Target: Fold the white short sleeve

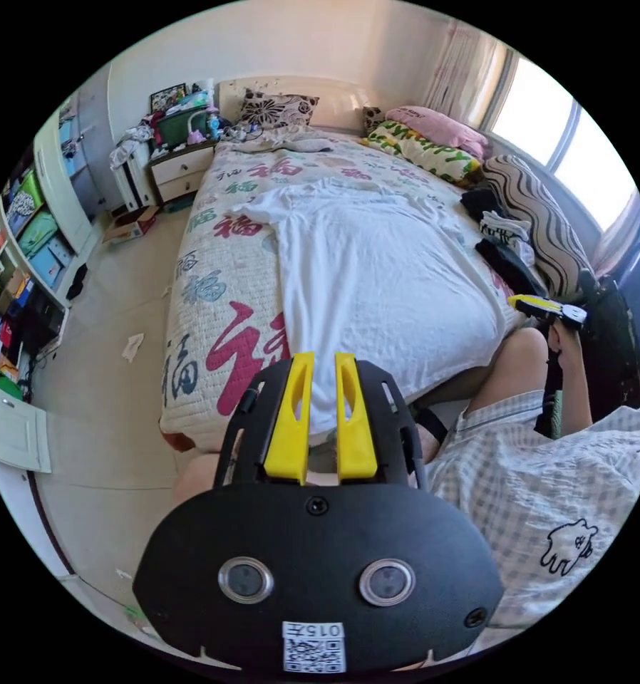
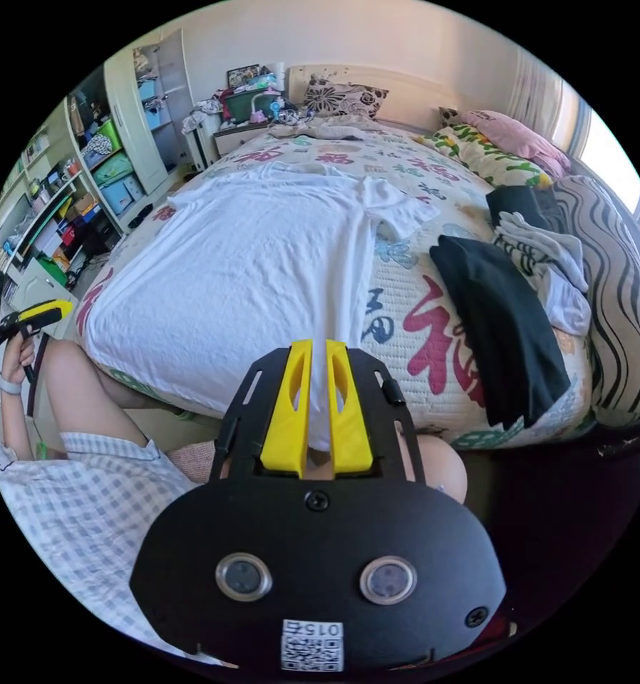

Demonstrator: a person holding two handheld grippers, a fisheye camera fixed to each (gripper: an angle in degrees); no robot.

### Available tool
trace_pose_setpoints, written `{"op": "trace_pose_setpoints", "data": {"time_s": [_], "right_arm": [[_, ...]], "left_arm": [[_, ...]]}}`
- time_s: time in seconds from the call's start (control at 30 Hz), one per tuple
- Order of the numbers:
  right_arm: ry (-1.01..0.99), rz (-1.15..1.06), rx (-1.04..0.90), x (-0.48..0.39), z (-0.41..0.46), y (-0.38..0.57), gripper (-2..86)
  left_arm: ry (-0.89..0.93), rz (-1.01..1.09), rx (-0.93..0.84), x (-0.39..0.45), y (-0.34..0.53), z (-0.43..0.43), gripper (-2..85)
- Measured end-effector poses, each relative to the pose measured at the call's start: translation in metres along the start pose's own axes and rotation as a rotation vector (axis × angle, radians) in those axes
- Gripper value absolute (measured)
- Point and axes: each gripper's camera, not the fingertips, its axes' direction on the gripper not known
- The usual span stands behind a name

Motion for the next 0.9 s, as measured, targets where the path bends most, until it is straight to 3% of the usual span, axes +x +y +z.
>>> {"op": "trace_pose_setpoints", "data": {"time_s": [0.2, 0.27, 0.6, 0.67, 0.77, 0.9], "right_arm": [[-0.004, -0.022, -0.09, -0.004, 0.05, -0.018, 3.3], [-0.001, -0.019, -0.059, -0.002, 0.054, -0.015, 1.9], [-0.14, -0.055, 0.026, 0.042, 0.058, -0.011, 1.0], [-0.148, 0.002, 0.077, 0.065, 0.047, -0.013, 3.5], [-0.146, 0.12, 0.234, 0.113, 0.028, -0.027, 5.6], [-0.09, 0.194, 0.328, 0.164, 0.032, -0.081, 6.7]], "left_arm": [[-0.152, 0.159, -0.219, 0.048, -0.046, 0.086, 3.3], [-0.173, 0.193, -0.199, 0.057, -0.048, 0.092, 3.1], [-0.005, 0.166, -0.302, 0.056, -0.091, 0.104, 2.4], [0.051, 0.132, -0.251, 0.055, -0.105, 0.09, 2.9], [0.07, 0.148, -0.036, 0.069, -0.152, 0.058, 5.0], [0.126, 0.344, 0.161, 0.137, -0.269, 0.064, 8.0]]}}
